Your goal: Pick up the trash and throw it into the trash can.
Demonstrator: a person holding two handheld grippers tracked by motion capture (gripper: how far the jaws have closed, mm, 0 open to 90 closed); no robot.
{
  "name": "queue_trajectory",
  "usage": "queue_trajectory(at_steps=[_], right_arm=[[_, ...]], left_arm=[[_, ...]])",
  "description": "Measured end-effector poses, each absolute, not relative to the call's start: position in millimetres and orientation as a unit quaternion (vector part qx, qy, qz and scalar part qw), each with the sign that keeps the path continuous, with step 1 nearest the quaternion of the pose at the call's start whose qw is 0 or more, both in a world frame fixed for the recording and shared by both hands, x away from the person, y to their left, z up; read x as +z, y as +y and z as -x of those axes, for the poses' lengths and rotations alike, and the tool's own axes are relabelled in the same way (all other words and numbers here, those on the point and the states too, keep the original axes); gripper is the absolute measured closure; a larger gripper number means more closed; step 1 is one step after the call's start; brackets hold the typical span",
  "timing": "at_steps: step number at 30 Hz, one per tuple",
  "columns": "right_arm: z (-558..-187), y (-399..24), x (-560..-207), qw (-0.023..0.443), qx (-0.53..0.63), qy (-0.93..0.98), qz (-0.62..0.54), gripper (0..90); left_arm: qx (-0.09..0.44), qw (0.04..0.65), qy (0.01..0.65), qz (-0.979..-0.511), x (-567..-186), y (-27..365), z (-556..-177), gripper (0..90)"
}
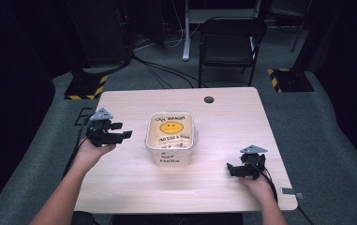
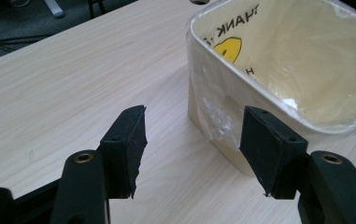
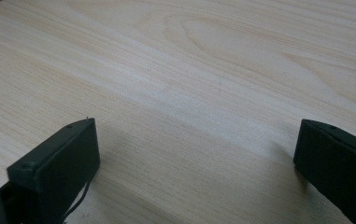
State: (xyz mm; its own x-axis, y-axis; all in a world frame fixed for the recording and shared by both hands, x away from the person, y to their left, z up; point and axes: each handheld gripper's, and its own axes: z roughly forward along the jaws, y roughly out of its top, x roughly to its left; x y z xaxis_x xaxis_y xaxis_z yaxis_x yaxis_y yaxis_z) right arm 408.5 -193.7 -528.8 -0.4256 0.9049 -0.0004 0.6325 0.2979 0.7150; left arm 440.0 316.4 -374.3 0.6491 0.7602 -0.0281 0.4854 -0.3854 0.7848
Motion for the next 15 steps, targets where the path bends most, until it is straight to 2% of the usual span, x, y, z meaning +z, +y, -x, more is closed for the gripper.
queue_trajectory(at_steps=[15], right_arm=[[-408, -194, -529, 0.208, 0.327, 0.778, -0.494, 0.0]], left_arm=[[0.171, 0.397, 0.402, -0.807, -406, 330, -433, 40.8]])
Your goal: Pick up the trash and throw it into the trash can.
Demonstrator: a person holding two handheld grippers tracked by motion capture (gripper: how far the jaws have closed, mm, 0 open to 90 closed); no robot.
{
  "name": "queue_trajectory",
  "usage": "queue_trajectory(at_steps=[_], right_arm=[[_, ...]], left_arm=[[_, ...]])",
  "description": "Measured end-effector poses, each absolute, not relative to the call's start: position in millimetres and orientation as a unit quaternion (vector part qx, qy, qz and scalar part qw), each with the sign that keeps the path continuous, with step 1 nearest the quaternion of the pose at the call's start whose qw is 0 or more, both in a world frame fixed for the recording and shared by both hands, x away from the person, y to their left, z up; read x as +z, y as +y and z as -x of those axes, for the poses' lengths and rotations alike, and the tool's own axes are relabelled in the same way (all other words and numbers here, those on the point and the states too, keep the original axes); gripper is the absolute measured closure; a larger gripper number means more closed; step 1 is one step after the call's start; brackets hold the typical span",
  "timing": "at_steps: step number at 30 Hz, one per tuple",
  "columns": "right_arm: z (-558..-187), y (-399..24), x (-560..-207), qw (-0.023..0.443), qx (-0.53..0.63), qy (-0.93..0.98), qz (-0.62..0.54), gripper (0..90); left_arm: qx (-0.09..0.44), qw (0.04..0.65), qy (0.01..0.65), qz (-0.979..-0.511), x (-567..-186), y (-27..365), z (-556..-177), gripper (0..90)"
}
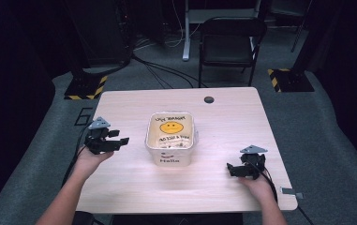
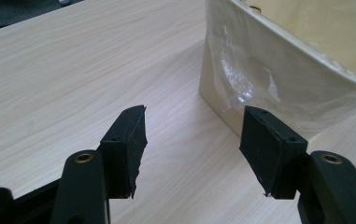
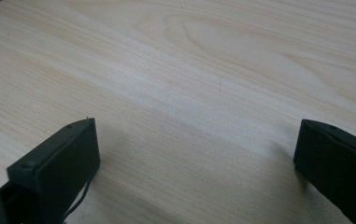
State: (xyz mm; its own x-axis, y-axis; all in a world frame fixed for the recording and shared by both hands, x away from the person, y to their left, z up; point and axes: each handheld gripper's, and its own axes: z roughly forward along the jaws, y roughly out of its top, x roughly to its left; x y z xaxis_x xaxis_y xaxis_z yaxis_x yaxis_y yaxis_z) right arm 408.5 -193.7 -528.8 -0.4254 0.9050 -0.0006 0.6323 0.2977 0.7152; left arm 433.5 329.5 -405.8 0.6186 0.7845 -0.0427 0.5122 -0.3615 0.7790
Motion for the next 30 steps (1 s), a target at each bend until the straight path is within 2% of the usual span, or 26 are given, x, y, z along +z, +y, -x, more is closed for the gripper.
queue_trajectory(at_steps=[30], right_arm=[[-408, -194, -529, 0.208, 0.327, 0.778, -0.494, 0.0]], left_arm=[[0.167, 0.374, 0.418, -0.811, -457, 346, -427, 40.6]])
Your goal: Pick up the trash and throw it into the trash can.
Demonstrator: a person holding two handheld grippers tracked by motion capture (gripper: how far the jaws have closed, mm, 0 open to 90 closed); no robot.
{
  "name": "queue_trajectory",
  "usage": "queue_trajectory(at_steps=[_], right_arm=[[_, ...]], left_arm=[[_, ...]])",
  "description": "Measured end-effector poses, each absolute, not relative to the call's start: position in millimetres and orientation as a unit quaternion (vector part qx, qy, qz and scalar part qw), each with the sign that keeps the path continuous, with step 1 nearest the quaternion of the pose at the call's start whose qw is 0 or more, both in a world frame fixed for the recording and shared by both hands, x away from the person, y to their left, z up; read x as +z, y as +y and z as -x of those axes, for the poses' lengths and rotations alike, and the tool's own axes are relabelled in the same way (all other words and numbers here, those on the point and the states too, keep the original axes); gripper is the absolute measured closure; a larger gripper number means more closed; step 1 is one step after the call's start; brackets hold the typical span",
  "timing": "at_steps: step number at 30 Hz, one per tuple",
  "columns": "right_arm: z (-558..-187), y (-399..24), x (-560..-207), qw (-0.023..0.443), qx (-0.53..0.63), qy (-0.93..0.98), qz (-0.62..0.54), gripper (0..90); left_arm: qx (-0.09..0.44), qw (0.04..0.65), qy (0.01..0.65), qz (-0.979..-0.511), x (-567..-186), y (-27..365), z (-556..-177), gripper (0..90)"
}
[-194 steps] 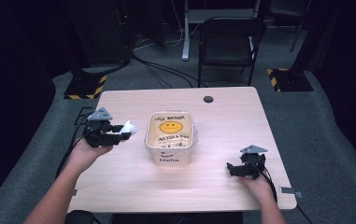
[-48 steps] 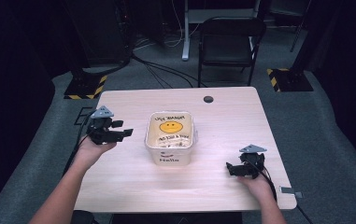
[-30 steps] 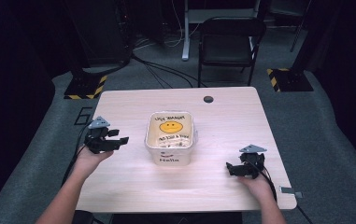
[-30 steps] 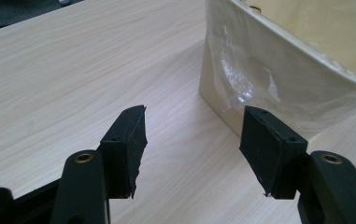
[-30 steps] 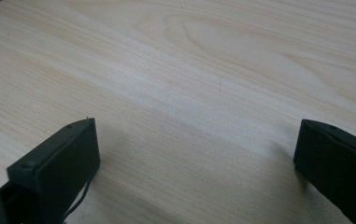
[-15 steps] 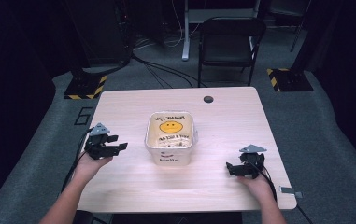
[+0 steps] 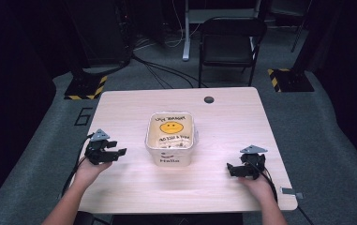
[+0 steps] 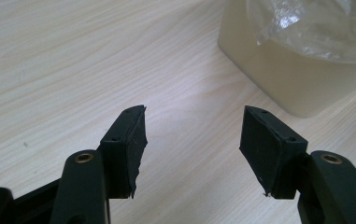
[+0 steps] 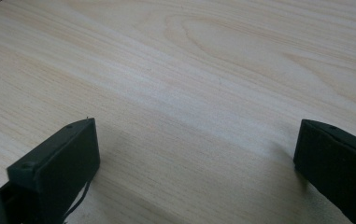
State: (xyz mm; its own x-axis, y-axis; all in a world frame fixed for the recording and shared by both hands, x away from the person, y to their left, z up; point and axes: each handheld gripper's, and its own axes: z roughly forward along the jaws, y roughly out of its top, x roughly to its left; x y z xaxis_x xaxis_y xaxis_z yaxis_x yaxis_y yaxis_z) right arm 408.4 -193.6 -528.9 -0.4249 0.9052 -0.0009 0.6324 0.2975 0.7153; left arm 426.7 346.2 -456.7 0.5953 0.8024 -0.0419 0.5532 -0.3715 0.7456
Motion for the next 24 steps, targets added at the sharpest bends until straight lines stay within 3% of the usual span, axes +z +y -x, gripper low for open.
queue_trajectory(at_steps=[24], right_arm=[[-408, -193, -529, 0.209, 0.327, 0.778, -0.494, 0.0]], left_arm=[[0.161, 0.36, 0.43, -0.812, -493, 358, -423, 39.6]])
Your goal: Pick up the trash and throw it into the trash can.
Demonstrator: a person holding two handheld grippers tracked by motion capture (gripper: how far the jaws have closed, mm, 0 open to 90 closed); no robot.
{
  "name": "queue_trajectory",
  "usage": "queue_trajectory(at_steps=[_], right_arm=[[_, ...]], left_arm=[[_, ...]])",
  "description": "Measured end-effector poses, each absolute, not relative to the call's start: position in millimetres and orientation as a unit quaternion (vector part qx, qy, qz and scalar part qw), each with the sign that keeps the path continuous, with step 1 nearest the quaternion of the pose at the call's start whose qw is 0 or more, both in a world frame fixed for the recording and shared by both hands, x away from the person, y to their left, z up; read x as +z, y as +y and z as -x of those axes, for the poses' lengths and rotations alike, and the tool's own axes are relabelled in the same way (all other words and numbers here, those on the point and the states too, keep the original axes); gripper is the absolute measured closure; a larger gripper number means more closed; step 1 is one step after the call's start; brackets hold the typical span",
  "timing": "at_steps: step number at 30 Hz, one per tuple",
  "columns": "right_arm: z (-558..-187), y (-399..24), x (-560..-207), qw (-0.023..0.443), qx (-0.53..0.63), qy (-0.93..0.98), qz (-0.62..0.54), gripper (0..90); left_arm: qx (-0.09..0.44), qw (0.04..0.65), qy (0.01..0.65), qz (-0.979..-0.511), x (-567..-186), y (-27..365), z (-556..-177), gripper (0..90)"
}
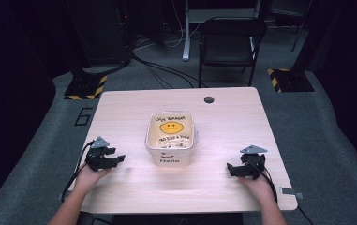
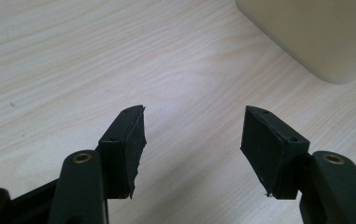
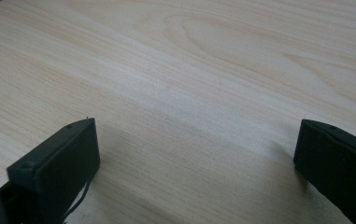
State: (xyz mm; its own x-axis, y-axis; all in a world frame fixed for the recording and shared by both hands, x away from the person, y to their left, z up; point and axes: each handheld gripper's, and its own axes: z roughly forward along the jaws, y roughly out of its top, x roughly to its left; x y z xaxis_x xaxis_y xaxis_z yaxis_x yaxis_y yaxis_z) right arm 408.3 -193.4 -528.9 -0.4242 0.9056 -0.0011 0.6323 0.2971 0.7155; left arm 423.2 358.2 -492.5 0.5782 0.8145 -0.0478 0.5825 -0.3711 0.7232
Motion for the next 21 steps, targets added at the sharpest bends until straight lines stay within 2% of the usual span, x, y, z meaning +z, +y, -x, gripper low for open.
queue_trajectory(at_steps=[21], right_arm=[[-408, -193, -529, 0.208, 0.328, 0.778, -0.494, 0.0]], left_arm=[[0.151, 0.342, 0.445, -0.814, -517, 369, -429, 37.8]])
